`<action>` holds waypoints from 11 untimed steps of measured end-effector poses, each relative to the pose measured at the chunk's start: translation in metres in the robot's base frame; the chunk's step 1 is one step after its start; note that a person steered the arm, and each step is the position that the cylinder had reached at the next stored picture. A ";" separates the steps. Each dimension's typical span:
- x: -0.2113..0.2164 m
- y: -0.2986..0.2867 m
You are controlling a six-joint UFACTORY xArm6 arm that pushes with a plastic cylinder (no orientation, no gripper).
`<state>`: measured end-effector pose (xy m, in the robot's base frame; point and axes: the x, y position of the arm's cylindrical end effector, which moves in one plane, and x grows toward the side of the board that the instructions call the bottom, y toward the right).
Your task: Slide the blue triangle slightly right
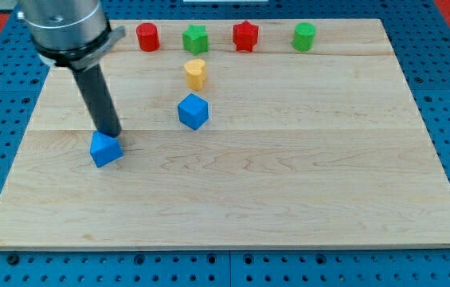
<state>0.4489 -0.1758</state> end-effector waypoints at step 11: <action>0.044 -0.034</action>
